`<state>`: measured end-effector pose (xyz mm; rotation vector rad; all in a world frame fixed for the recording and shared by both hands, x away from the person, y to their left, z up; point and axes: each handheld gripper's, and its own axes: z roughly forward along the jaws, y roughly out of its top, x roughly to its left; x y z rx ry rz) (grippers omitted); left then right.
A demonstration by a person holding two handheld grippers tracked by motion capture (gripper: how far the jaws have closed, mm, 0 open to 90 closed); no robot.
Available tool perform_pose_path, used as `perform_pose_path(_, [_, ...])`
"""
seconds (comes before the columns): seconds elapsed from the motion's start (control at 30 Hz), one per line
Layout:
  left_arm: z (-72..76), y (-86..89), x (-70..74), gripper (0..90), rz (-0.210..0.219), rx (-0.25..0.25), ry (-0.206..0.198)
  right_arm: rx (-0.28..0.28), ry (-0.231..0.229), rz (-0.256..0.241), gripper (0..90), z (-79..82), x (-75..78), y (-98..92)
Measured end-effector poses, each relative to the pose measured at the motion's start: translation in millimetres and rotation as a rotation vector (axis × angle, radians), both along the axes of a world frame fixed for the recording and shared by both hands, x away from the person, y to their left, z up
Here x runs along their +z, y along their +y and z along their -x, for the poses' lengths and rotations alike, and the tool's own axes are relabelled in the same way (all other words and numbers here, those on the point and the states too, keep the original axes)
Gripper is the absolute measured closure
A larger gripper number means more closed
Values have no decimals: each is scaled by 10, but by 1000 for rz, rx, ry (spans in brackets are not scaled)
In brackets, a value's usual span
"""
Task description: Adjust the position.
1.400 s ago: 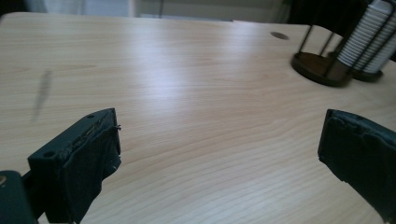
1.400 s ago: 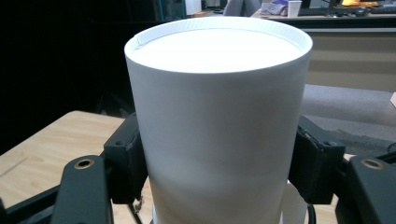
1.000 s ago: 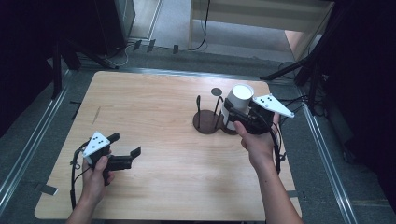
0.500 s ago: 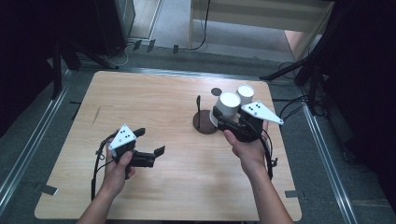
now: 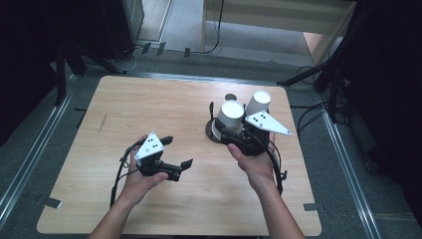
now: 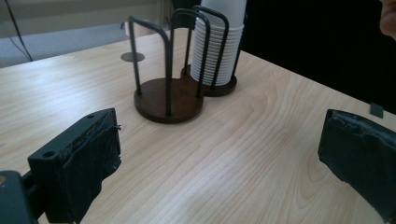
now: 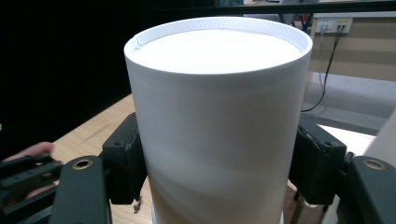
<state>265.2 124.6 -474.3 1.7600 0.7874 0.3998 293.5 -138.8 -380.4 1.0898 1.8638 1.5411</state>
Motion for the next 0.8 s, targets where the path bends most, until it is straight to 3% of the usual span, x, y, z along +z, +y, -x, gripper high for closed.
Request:
perform_pose_path(0.3, [-27,-193,26,0,3,-10,-24,25,7,15,304,93,-47,149])
perform_pose_path(0.8, [-44,-349,88,0,-8,1,-73,72,28,33,305,175,-176,360])
